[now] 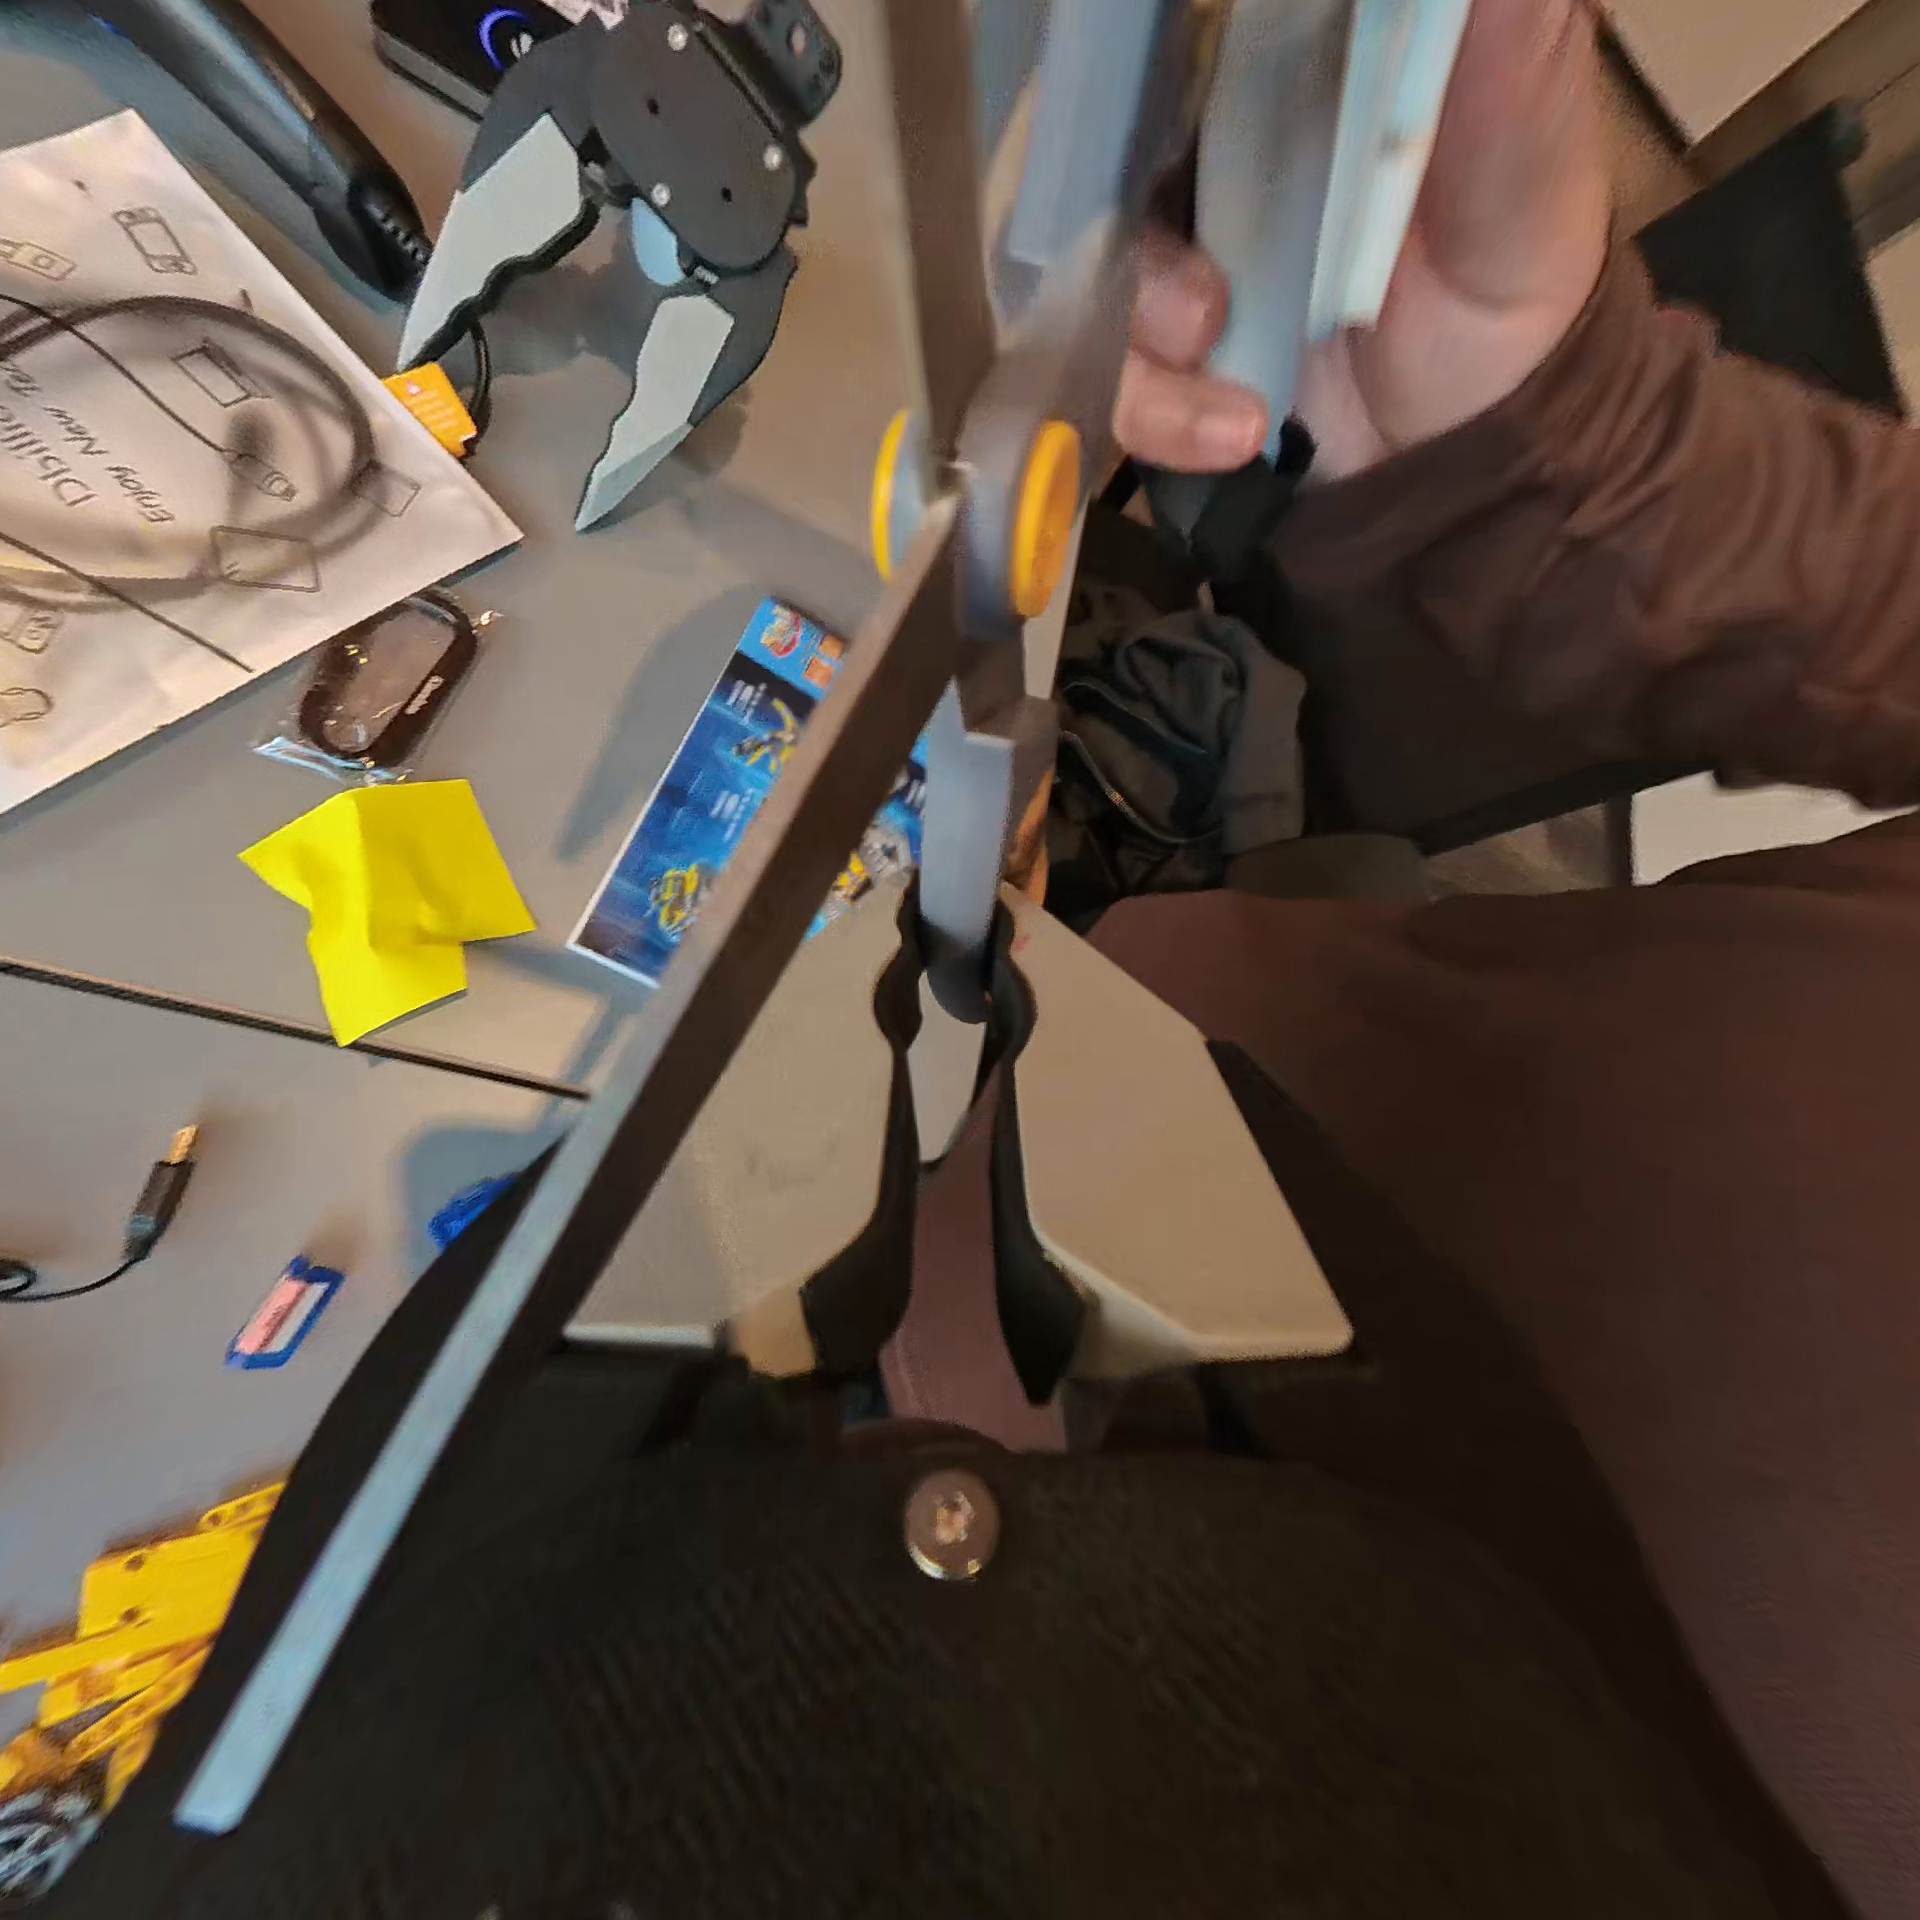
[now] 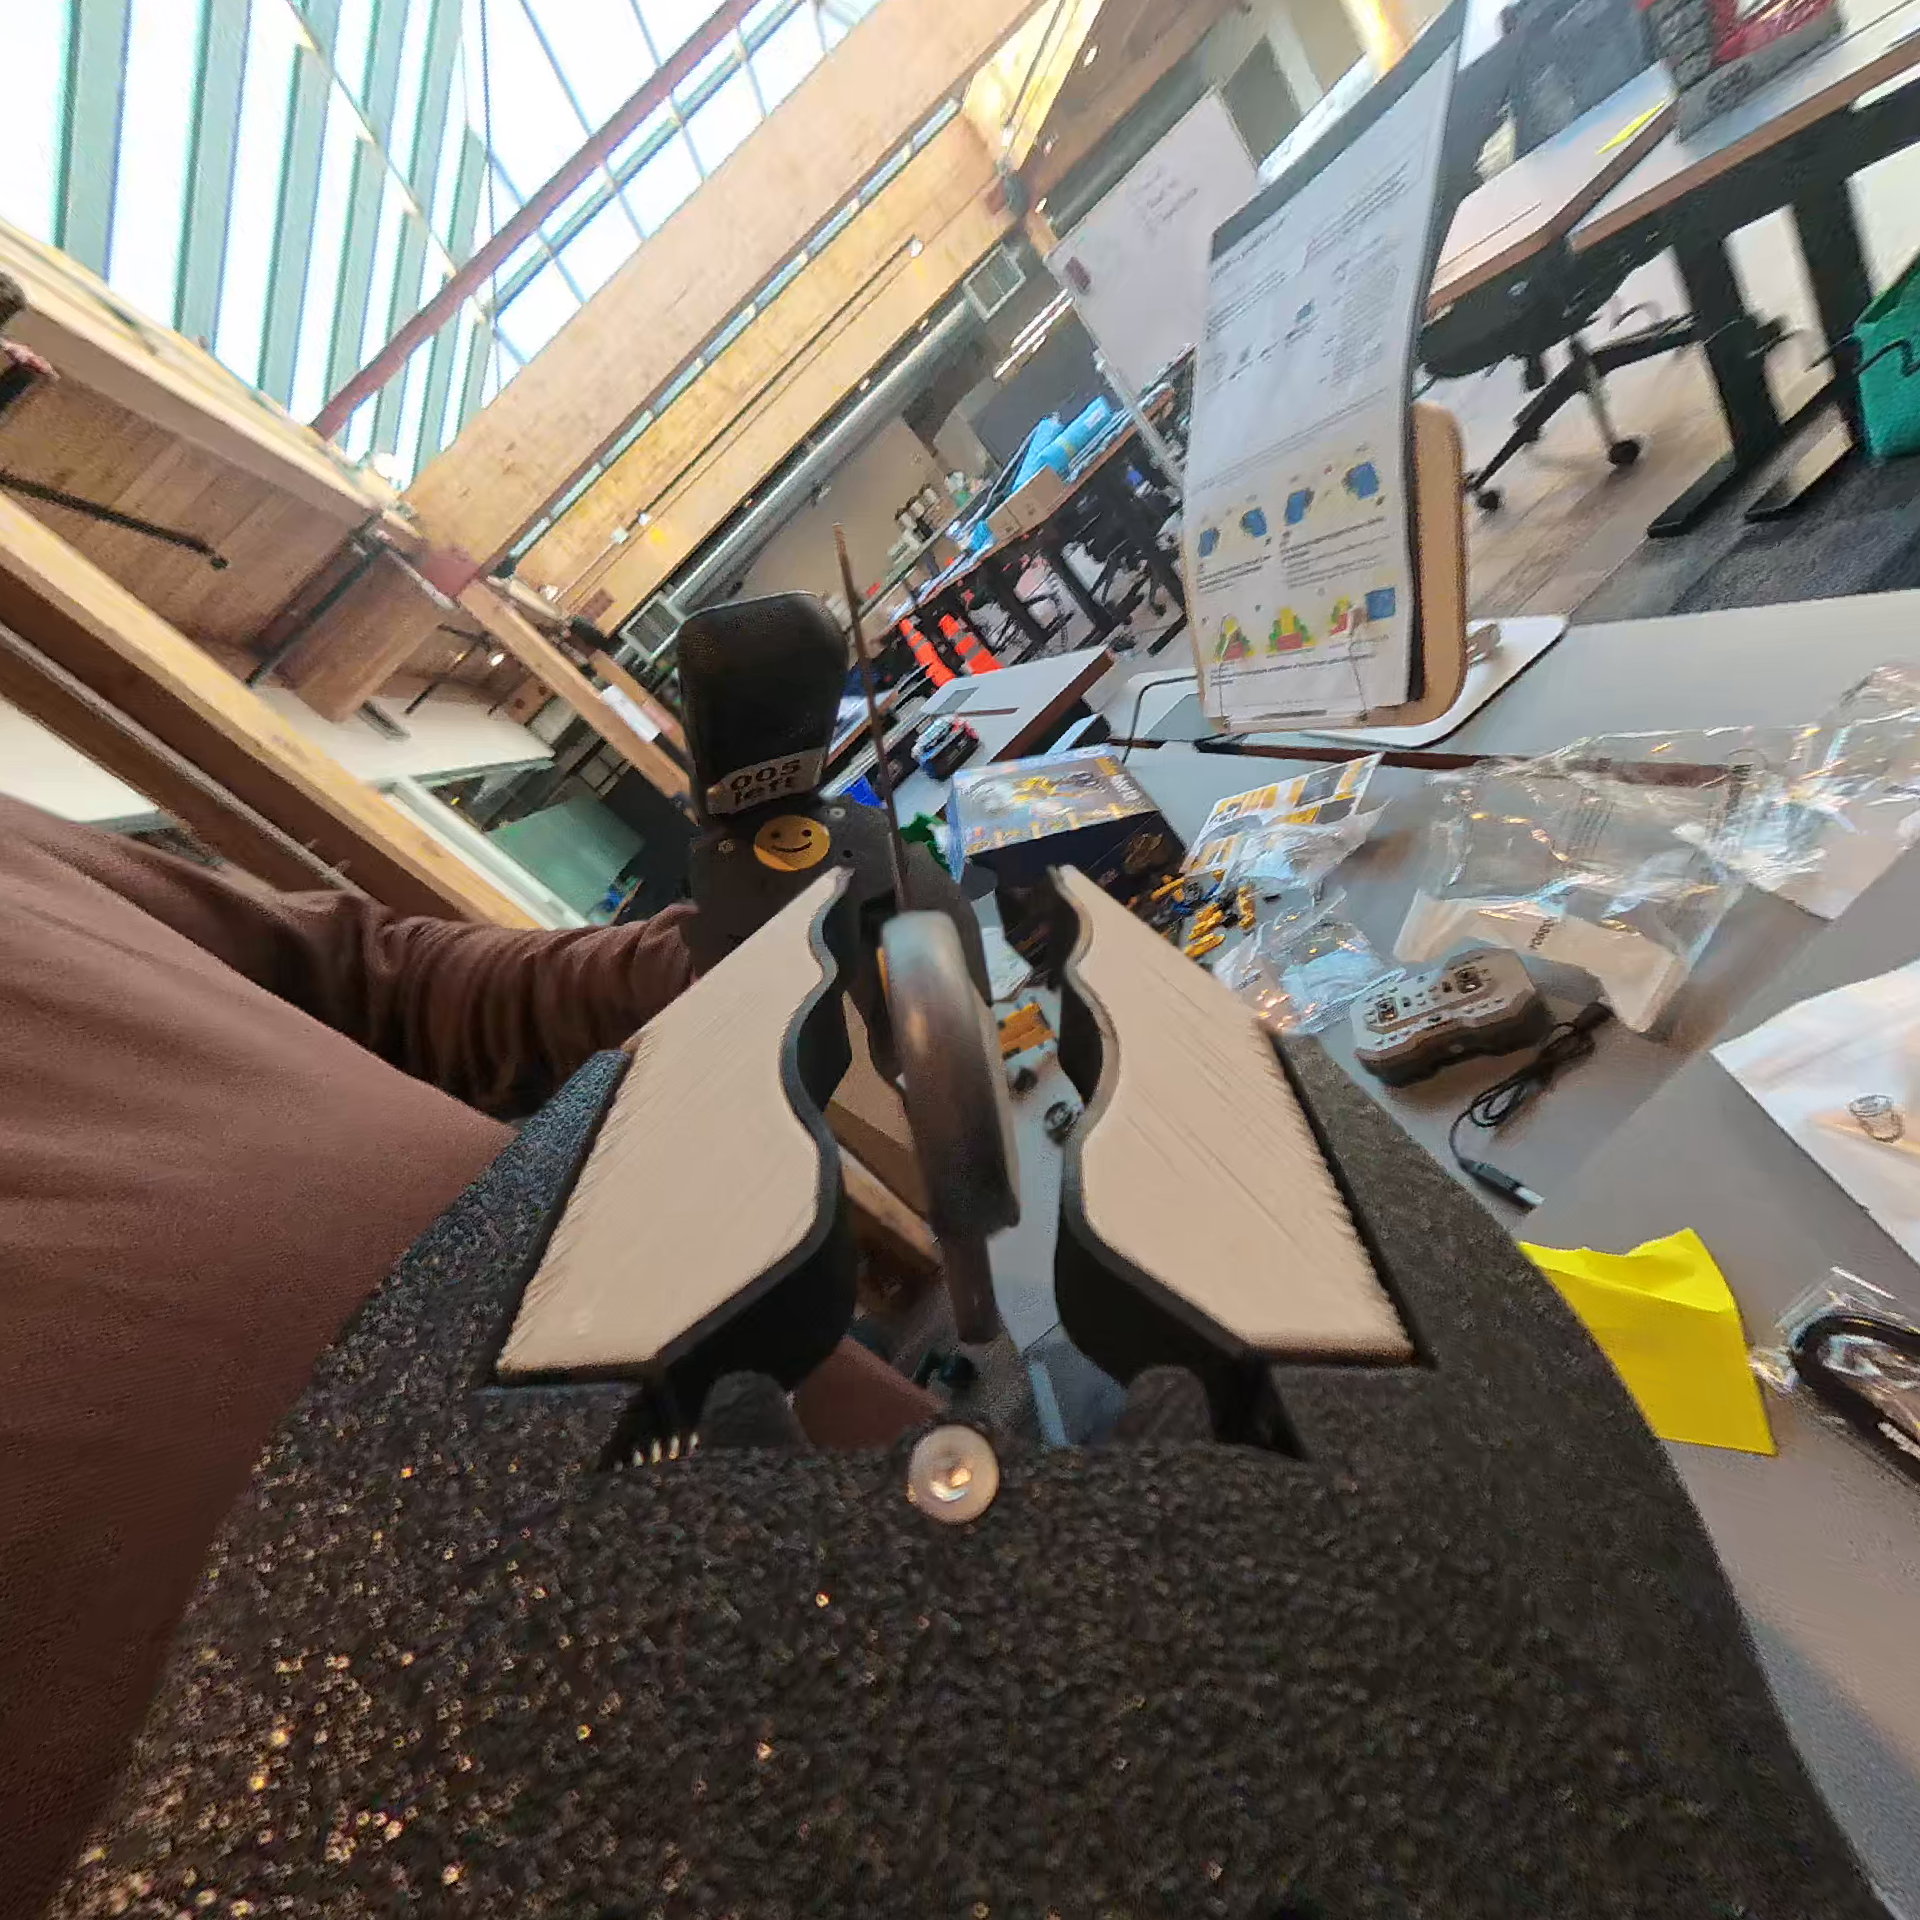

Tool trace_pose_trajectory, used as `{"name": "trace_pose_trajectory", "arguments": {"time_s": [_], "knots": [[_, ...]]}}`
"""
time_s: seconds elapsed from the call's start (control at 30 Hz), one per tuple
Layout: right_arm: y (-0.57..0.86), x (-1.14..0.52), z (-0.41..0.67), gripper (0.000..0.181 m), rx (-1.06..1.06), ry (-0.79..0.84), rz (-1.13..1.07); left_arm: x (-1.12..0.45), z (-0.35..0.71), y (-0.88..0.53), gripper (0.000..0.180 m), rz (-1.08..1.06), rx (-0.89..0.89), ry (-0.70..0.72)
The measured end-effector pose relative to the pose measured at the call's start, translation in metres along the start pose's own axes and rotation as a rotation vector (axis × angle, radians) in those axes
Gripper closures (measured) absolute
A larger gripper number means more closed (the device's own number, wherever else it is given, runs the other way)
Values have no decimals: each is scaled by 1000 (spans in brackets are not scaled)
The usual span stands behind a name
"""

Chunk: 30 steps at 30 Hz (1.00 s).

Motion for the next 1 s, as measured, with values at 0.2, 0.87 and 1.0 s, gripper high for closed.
{"name": "trace_pose_trajectory", "arguments": {"time_s": [0.2,0.87,1.0], "knots": [[-13,41,17,129,55,188,-82,4,3,-11,173,-26,96,91],[12,-18,-16,165,-88,-47,-38,-6,8,0,168,-98,104,84],[14,-9,-11,165,-46,-49,-152,10,-22,-4,163,78,74,6]]}}
Point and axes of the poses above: each gripper's, where its closed fingertips meet, x back along the fingers, z out of its top, y = z × x across the jaws, the point moved 8 cm from there along x, back along the fingers, and after that the axes turned 15 degrees about -x, right-handed, at the moved point
